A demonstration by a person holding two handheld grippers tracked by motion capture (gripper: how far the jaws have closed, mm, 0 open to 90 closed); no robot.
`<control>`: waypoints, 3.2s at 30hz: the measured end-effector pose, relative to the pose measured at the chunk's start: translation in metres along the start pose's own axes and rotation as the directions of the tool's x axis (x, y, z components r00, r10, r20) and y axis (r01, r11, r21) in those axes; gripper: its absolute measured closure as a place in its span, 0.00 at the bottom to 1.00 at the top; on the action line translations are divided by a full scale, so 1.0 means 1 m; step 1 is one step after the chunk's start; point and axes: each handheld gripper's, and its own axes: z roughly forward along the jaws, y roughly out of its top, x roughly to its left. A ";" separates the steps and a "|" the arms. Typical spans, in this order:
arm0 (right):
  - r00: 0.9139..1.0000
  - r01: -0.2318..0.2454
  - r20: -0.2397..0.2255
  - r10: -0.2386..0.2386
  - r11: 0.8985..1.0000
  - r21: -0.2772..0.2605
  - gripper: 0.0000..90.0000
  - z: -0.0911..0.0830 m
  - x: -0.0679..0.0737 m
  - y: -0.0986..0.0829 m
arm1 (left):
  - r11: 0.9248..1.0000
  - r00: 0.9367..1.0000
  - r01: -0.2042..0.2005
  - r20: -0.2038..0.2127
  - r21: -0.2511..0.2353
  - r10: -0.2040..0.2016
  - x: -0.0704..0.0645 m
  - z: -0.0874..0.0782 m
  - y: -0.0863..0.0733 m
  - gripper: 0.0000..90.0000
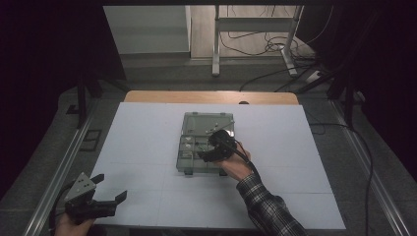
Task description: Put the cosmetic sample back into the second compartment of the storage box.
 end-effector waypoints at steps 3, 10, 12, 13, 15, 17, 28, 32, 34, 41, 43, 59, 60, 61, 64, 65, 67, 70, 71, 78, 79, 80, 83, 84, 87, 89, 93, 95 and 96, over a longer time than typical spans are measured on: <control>1.000 -0.005 -0.015 0.005 1.000 0.014 0.31 -0.003 -0.001 -0.003 | 1.000 1.000 -0.001 0.000 0.000 0.001 0.000 0.000 0.000 0.02; 1.000 -0.004 -0.023 0.004 1.000 0.022 0.24 -0.006 -0.002 -0.008 | 1.000 1.000 -0.001 0.000 0.000 0.001 0.000 0.000 0.000 0.02; 1.000 -0.001 -0.025 0.002 1.000 0.029 0.22 -0.006 -0.002 -0.010 | 1.000 1.000 -0.001 0.001 0.000 0.001 0.000 0.000 0.000 0.02; 1.000 0.002 -0.023 -0.001 0.999 0.038 0.20 -0.006 -0.001 -0.011 | 1.000 1.000 -0.001 0.001 0.000 0.001 0.000 0.000 0.000 0.02; 1.000 0.005 -0.024 -0.004 0.999 0.038 0.20 -0.006 0.000 -0.012 | 1.000 1.000 -0.001 0.001 -0.001 0.001 0.000 0.000 0.000 0.02; 1.000 0.010 -0.026 -0.009 0.999 0.042 0.18 -0.007 0.001 -0.013 | 1.000 1.000 -0.001 0.001 -0.001 0.001 0.000 0.000 0.000 0.02; 0.999 0.018 -0.033 -0.016 0.999 0.048 0.09 -0.014 0.005 -0.018 | 1.000 1.000 -0.007 0.003 0.001 0.007 0.000 0.000 0.000 0.02; 0.999 0.019 -0.033 -0.018 0.999 0.044 0.06 -0.019 0.006 -0.021 | 1.000 1.000 -0.007 0.005 0.001 0.007 0.000 0.000 0.000 0.02; 0.999 0.020 -0.034 -0.019 0.999 0.036 0.05 -0.022 0.006 -0.023 | 1.000 1.000 -0.007 0.006 0.002 0.007 0.000 0.000 0.000 0.02; 0.999 0.007 -0.051 -0.006 1.000 0.011 0.04 -0.033 0.006 -0.028 | 1.000 1.000 -0.009 0.007 0.002 0.009 -0.001 0.000 0.000 0.03; 0.999 0.010 -0.052 -0.010 1.000 0.001 0.04 -0.036 0.007 -0.030 | 1.000 1.000 -0.010 0.007 0.002 0.010 -0.001 0.000 0.000 0.03; 0.999 -0.006 -0.052 0.004 1.000 -0.030 0.03 -0.056 0.005 -0.048 | 1.000 1.000 -0.014 0.009 0.004 0.014 -0.001 0.000 0.000 0.03; 0.999 -0.006 -0.052 0.004 1.000 -0.030 0.03 -0.056 0.005 -0.048 | 1.000 1.000 -0.014 0.009 0.004 0.014 -0.001 0.000 0.000 0.03; 0.999 -0.004 -0.047 0.002 0.999 -0.033 0.03 -0.057 0.005 -0.049 | 1.000 1.000 -0.014 0.009 0.003 0.014 -0.001 0.000 0.000 0.03; 0.999 -0.008 -0.036 0.006 0.999 -0.043 0.02 -0.060 0.005 -0.052 | 1.000 1.000 -0.014 0.009 0.004 0.014 -0.001 0.000 0.000 0.03; 0.999 -0.009 -0.036 0.007 0.999 -0.043 0.02 -0.061 0.005 -0.053 | 1.000 1.000 -0.014 0.009 0.004 0.014 -0.001 0.000 0.000 0.03; 0.999 -0.010 -0.034 0.008 0.999 -0.048 0.02 -0.064 0.005 -0.056 | 1.000 1.000 -0.014 0.009 0.004 0.014 -0.001 0.000 0.000 0.03; 1.000 -0.010 -0.028 0.009 0.999 -0.048 0.02 -0.065 0.005 -0.058 | 1.000 1.000 -0.015 0.009 0.004 0.015 -0.001 0.000 0.000 0.03; 1.000 -0.010 -0.025 0.009 0.999 -0.044 0.02 -0.067 0.005 -0.060 | 1.000 1.000 -0.015 0.009 0.004 0.015 -0.001 0.000 0.000 0.03; 1.000 -0.002 -0.013 0.002 0.999 -0.035 0.02 -0.072 0.004 -0.066 | 1.000 1.000 -0.014 0.011 0.004 0.014 -0.002 0.001 0.000 0.03; 1.000 -0.006 -0.015 0.005 0.999 -0.037 0.02 -0.073 0.004 -0.067 | 1.000 1.000 -0.016 0.010 0.004 0.016 -0.001 0.001 0.000 0.03; 1.000 -0.002 -0.012 0.001 0.999 -0.038 0.02 -0.075 0.004 -0.068 | 1.000 1.000 -0.015 0.010 0.004 0.015 -0.002 0.001 0.000 0.03; 1.000 -0.006 -0.007 0.006 0.999 -0.043 0.02 -0.079 0.004 -0.071 | 1.000 1.000 -0.016 0.010 0.004 0.016 -0.002 0.001 0.000 0.03; 1.000 -0.006 -0.005 0.006 0.999 -0.047 0.02 -0.079 0.003 -0.073 | 1.000 1.000 -0.016 0.010 0.004 0.016 -0.002 0.001 0.000 0.03; 1.000 -0.012 0.002 0.012 0.999 -0.051 0.02 -0.083 0.002 -0.077 | 1.000 1.000 -0.018 0.008 0.004 0.018 -0.002 0.000 0.000 0.03; 1.000 -0.013 0.008 0.014 0.998 -0.055 0.02 -0.086 0.001 -0.079 | 1.000 1.000 -0.018 0.008 0.004 0.018 -0.002 0.000 0.000 0.03; 1.000 -0.025 0.014 0.026 0.997 -0.068 0.01 -0.093 0.000 -0.085 | 1.000 1.000 -0.015 0.010 0.004 0.015 -0.001 0.000 0.000 0.03; 0.999 -0.029 0.018 0.030 0.997 -0.073 0.01 -0.097 0.000 -0.088 | 1.000 1.000 -0.015 0.010 0.004 0.015 -0.002 0.000 0.000 0.03; 0.999 -0.030 0.020 0.031 0.997 -0.076 0.00 -0.099 0.000 -0.090 | 1.000 1.000 -0.016 0.009 0.004 0.016 -0.001 0.000 0.000 0.03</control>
